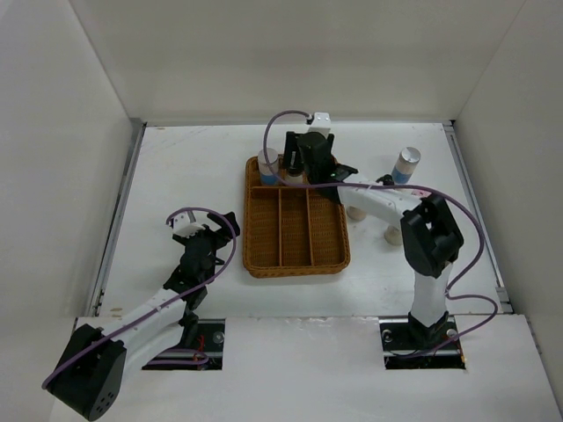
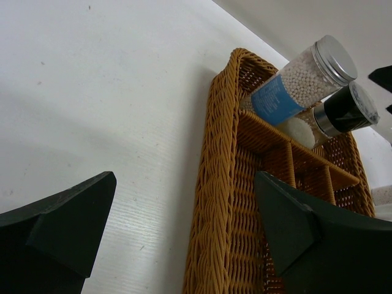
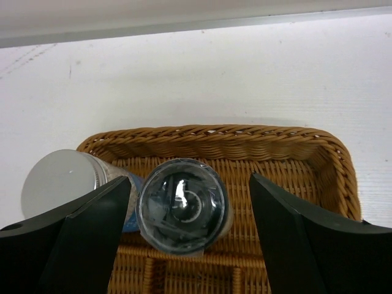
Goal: Organize the condiment bottles
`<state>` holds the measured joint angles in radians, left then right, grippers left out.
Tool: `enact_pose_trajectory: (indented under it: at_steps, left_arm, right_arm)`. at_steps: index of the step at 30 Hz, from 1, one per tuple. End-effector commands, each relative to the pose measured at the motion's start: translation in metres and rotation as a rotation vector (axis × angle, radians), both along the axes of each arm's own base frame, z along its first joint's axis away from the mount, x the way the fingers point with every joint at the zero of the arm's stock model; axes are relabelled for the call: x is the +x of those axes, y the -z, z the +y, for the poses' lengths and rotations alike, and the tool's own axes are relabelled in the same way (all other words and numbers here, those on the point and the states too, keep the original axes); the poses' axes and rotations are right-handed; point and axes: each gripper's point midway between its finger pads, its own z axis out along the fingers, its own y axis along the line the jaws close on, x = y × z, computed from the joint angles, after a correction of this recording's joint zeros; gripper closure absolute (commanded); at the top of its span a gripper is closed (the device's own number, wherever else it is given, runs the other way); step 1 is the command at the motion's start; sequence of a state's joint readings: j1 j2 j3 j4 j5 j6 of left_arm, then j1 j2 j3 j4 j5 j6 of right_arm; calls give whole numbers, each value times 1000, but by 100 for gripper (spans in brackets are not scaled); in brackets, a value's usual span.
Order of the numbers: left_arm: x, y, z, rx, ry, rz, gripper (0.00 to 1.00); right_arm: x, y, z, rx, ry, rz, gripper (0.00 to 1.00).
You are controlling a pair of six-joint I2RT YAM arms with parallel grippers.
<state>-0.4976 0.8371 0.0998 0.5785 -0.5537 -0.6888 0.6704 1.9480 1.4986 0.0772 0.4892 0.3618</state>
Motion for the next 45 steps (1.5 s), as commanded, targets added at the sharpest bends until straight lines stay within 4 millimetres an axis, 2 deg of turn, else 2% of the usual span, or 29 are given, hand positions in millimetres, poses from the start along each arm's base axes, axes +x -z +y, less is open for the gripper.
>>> enact_pose_trajectory:
  at_steps: [1,3,5,8,10,12,13,14,17,19,25,28,35,40,45]
  left_arm:
    - [3,-11,1,-19,-9,-35,0]
    - [3,-13,0,-24,-3,-41,0]
    - [2,-16,1,-29,-6,-53,0]
    - [2,-15,2,-25,-6,-50,0]
    - [1,-16,-1,-29,6,-53,0]
    - [2,-16,-2,-30,8,-56,0]
    - [2,-14,-3,-28,9,-48,0]
    - [3,-12,-5,-25,13,-38,0]
    - [4,-10,-9,-24,30,-29,0]
    - [4,-11,-9,-29,27,-33,0]
    - [4,-11,-10,-30,31,-32,0]
    - [6,-7,-11,-24,32,-19,0]
    - [6,-8,-11,-27,34,-22,0]
    - [6,-8,-11,-28,32,-24,0]
    - [5,-11,-10,-32,33,-34,0]
  right_arm:
    - [-2,-71,-18,107,30,-129,15]
    - [-6,-80,-36,113,56,-143,19]
    - [-8,-86,-64,108,105,-153,32]
    - [-12,-94,-120,95,215,-168,60]
    - [-18,-94,-164,67,310,-171,66]
    - [-25,-90,-206,36,416,-166,64]
    - [-27,-85,-229,14,469,-155,60]
    - [-29,-79,-247,-3,509,-139,51]
    - [-34,-61,-283,-58,591,-80,24]
    - [-35,-48,-299,-88,624,-44,17]
    - [-22,-24,-321,-125,638,25,6]
    - [-15,-18,-330,-114,634,52,6]
    - [-3,-6,-330,-118,602,93,7]
    - [7,6,-329,-126,584,114,15]
    - [11,12,-330,-111,575,124,32]
